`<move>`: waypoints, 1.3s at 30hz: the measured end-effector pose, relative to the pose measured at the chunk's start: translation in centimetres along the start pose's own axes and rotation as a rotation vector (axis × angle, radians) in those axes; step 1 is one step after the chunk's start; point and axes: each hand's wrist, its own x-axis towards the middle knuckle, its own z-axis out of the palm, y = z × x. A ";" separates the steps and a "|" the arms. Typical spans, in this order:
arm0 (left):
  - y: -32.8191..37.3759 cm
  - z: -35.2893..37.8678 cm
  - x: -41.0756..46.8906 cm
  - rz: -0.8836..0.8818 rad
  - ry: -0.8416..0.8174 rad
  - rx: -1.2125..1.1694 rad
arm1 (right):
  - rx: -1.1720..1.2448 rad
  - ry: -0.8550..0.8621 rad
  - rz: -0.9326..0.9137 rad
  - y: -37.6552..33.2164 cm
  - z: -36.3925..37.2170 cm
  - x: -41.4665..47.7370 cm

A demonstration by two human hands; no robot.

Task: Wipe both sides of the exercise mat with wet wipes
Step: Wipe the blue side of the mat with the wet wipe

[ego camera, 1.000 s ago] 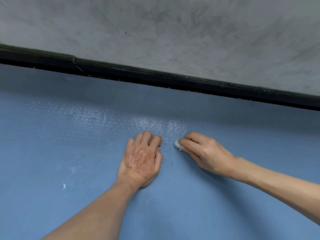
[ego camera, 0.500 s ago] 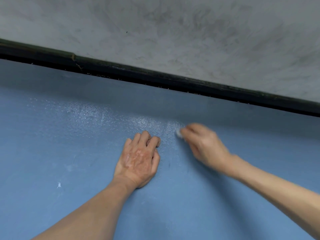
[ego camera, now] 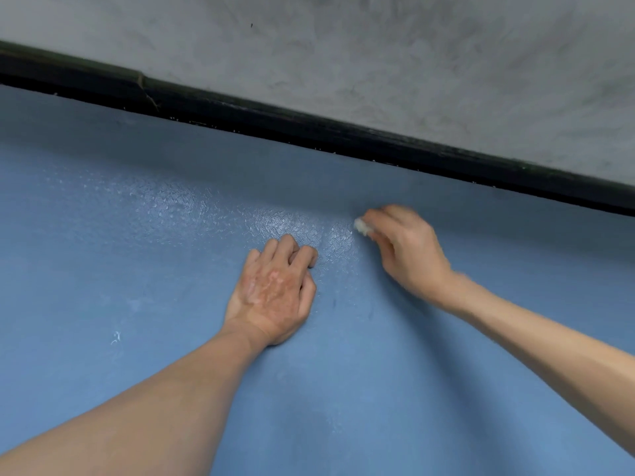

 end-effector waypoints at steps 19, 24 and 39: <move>-0.1 0.1 0.0 0.013 0.019 0.003 | 0.082 -0.100 -0.004 -2.1 -0.1 -4.4; -0.1 0.3 -0.1 0.015 0.026 0.015 | 0.241 -0.381 -0.220 -7.0 -1.3 -14.0; -0.1 0.5 -0.5 0.033 0.047 0.002 | 0.045 0.002 -0.004 -2.5 -0.2 -3.3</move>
